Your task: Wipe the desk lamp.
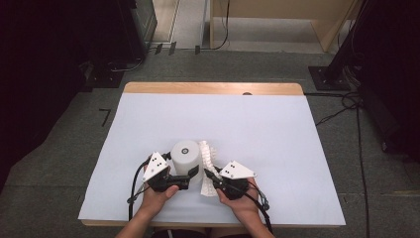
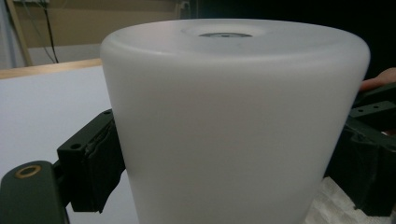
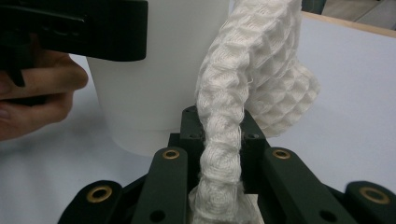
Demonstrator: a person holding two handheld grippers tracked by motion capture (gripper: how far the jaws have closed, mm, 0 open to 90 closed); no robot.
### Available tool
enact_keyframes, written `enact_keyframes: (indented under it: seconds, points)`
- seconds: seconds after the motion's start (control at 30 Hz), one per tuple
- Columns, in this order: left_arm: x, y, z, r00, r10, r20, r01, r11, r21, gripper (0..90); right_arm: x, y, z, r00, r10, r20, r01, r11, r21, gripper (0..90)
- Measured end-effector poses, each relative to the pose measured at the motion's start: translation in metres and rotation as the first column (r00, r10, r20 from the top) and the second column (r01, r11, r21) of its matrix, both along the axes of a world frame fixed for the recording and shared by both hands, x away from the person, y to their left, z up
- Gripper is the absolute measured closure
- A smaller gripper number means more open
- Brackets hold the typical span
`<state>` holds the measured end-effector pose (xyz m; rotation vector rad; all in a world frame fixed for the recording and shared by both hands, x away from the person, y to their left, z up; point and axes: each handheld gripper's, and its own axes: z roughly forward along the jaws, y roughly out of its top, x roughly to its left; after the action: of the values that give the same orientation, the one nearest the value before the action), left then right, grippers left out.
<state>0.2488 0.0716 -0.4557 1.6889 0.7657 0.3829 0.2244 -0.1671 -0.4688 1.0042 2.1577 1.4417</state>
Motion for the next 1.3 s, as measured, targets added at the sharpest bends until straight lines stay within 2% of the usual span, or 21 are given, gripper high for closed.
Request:
enact_keyframes:
  seconds: [0.33, 0.47, 0.57, 0.73, 0.83, 0.93, 1.07, 1.17, 1.3]
  points:
    - [-0.002, -0.009, -0.005, 0.9987, -0.049, -0.010, 0.049, 0.9980, 0.039, 8.6, -0.003, -0.009, 0.021, 0.9967, -0.014, 0.080, 0.011, 0.999, 0.043, 77.9]
    - [-0.002, -0.010, -0.005, 0.9986, -0.052, -0.008, 0.053, 0.9977, 0.043, 8.6, -0.003, -0.012, 0.023, 0.9959, -0.014, 0.089, 0.010, 0.999, 0.052, 77.9]
    - [0.001, -0.004, -0.002, 0.9990, -0.043, -0.010, 0.043, 0.9989, 0.019, 8.6, -0.002, -0.009, 0.018, 0.9970, -0.001, 0.078, -0.001, 0.999, 0.034, 77.9]
    - [0.006, 0.009, 0.005, 0.9999, 0.009, -0.014, -0.009, 0.9997, -0.021, 8.6, -0.003, 0.000, 0.009, 0.9984, 0.034, 0.046, -0.033, 0.999, -0.007, 77.8]
    - [0.007, 0.012, 0.006, 0.9995, 0.027, -0.014, -0.027, 0.9992, -0.030, 8.6, -0.003, 0.005, 0.003, 0.9987, 0.045, 0.026, -0.044, 0.999, -0.028, 77.8]
    - [0.006, 0.011, 0.006, 0.9995, 0.031, -0.011, -0.031, 0.9991, -0.028, 8.6, -0.003, 0.006, 0.003, 0.9987, 0.040, 0.030, -0.039, 0.999, -0.035, 77.9]
    - [0.002, 0.005, 0.004, 1.0000, 0.010, -0.001, -0.010, 0.9999, -0.012, 8.5, -0.004, 0.003, 0.006, 0.9985, 0.029, 0.047, -0.028, 0.999, -0.032, 77.8]
    - [0.000, -0.001, 0.001, 0.9997, -0.026, 0.003, 0.026, 0.9995, 0.016, 8.6, -0.003, -0.001, 0.009, 0.9981, 0.018, 0.058, -0.017, 1.000, -0.022, 77.9]
    - [-0.002, -0.009, -0.003, 0.9986, -0.053, -0.004, 0.053, 0.9980, 0.032, 8.6, -0.002, -0.009, 0.014, 0.9966, 0.001, 0.083, -0.001, 1.000, -0.002, 77.9]
